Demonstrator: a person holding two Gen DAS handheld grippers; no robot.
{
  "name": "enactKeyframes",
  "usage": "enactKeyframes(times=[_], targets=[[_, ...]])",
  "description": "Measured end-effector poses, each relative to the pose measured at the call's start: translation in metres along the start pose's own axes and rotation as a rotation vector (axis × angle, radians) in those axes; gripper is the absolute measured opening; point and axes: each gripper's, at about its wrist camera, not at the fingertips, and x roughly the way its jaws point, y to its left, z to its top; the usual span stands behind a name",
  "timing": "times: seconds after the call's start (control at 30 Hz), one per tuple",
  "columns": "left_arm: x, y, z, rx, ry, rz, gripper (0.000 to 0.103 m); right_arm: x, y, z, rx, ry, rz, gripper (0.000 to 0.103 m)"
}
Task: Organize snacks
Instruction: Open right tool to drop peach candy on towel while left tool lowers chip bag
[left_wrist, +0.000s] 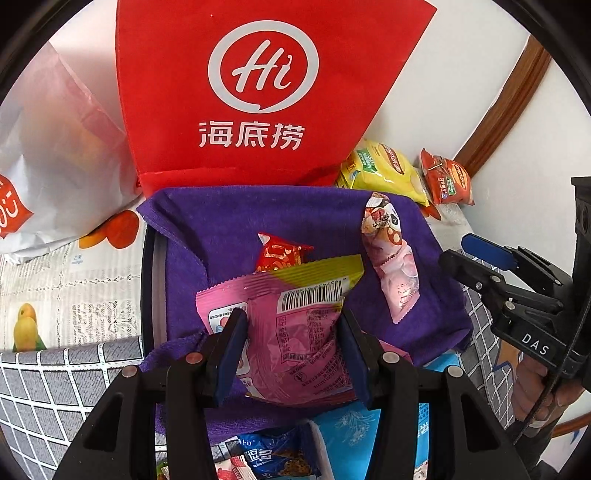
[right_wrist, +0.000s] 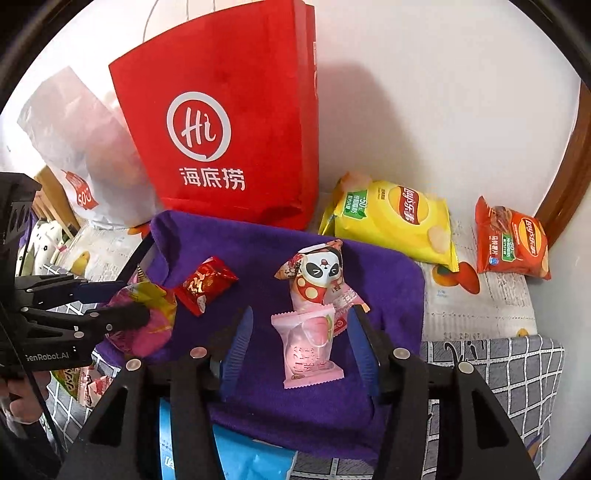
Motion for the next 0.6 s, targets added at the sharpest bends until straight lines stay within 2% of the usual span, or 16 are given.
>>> enactKeyframes(times=[0.2,0.3,0.43,0.6], targets=[[-0.001,-0.003,0.001,0.014,0.003,-0.001,0.049,0.0,0.003,0.0,-0.006,0.004,-0.002,0.053],[-0.004,-0.006,0.001,0.023,-0.001,-0.002,0.053,-0.003,0.004,0.0,-0.011,0.0,-0.003,0.053],[-0.014,-0.009,0.002,0.029,-0.037,0.005,0.063,-0.009,0.002,0.001,0.003,-0.015,0.003,0.053],[-0.028,-0.005,0.002,0.004,-0.065,-0.028,0.064,-0.02,-0.002,0.002,0.036,-0.044,0.021,0.053]])
